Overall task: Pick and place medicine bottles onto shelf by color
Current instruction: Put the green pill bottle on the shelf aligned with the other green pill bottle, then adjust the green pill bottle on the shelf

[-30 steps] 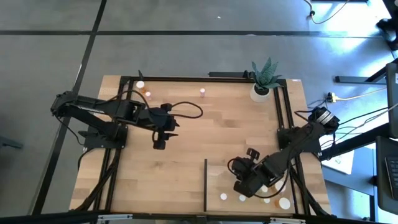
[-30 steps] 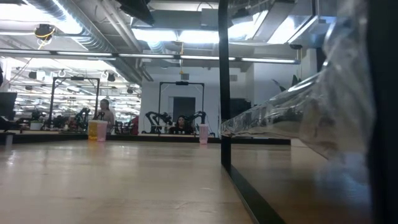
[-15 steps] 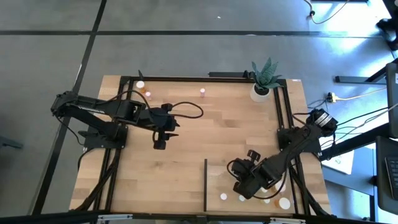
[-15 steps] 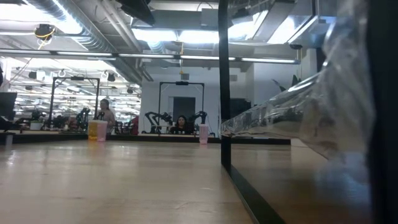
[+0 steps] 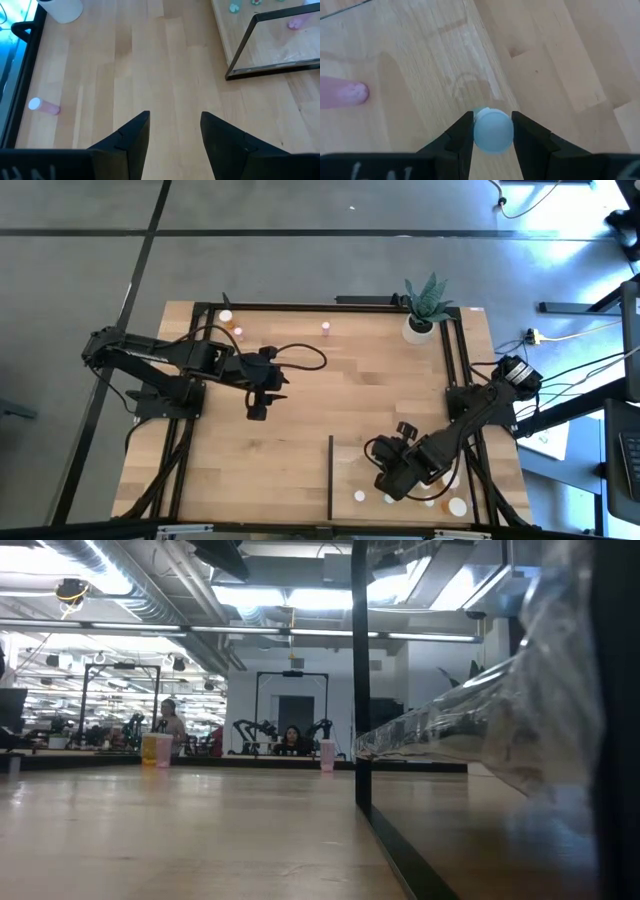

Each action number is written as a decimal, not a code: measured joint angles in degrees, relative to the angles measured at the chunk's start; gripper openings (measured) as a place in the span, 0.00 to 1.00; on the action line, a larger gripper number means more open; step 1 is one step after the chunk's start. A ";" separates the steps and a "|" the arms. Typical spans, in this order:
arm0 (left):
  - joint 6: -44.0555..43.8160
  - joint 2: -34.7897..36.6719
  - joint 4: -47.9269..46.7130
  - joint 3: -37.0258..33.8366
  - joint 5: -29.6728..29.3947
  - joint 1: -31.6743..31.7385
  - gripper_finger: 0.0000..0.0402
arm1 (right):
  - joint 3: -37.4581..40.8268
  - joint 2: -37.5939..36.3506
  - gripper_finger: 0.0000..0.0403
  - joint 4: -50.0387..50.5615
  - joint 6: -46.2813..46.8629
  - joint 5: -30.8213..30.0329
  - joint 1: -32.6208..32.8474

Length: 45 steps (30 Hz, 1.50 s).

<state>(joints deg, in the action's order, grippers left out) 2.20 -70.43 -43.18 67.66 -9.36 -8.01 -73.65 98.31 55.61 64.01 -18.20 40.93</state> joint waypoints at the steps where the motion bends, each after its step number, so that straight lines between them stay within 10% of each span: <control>1: 0.00 0.00 0.00 0.00 0.01 -0.02 0.42 | 0.00 0.02 0.31 0.00 0.00 0.05 0.02; 26: -0.02 0.04 0.00 0.00 -0.01 0.00 0.42 | 0.13 0.21 0.61 -0.13 0.00 2.04 -0.68; 45: -0.02 0.04 0.00 0.00 0.01 0.00 0.42 | 0.07 0.11 0.62 -0.52 0.02 5.99 -0.68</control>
<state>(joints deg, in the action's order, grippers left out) 2.17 -70.39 -43.18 67.66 -9.34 -8.01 -73.58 98.41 55.09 64.03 -12.21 40.25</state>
